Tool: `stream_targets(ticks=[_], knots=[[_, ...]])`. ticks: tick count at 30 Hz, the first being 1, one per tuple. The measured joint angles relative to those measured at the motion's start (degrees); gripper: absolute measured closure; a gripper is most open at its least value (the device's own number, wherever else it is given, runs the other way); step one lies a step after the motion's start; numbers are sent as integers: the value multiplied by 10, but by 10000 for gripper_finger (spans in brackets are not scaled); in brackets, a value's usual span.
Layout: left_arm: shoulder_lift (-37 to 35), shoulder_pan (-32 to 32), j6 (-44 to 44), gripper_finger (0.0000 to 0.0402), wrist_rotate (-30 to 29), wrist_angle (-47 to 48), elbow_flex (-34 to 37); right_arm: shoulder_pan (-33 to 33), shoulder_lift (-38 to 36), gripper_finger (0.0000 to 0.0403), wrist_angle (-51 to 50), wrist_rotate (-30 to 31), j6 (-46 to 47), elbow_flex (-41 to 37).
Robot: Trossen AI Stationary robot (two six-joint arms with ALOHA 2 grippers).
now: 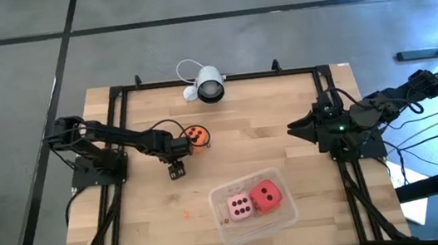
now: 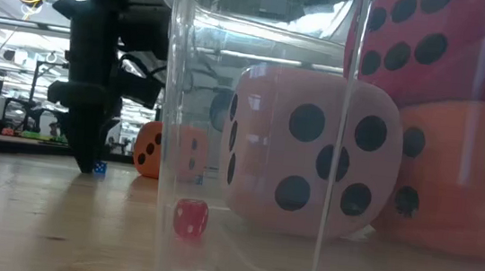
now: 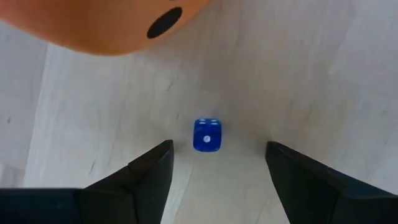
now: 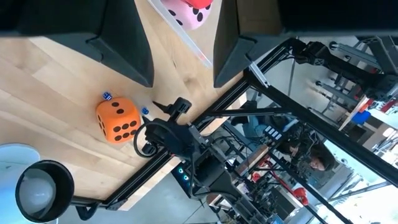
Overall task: Pick & Place Dice
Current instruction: Put the bottom small blue die into the transparent bin
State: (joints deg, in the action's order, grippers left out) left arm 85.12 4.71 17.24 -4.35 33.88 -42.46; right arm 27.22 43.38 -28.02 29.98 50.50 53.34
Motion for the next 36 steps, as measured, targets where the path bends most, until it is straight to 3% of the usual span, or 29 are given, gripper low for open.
stream_targets(ticks=[10, 23, 29, 36], knots=[[-3, 3, -18, 151, -7, -30, 1, 0, 0, 239, 0, 0, 0, 0], [-3, 34, -17, 161, 32, -22, 1, 0, 0, 239, 0, 0, -1, 0], [-3, 46, -16, 212, 35, -20, 1, 0, 0, 239, 0, 0, -3, 0], [-3, 52, -16, 315, 31, -18, 1, 0, 0, 239, 0, 0, -10, 0]])
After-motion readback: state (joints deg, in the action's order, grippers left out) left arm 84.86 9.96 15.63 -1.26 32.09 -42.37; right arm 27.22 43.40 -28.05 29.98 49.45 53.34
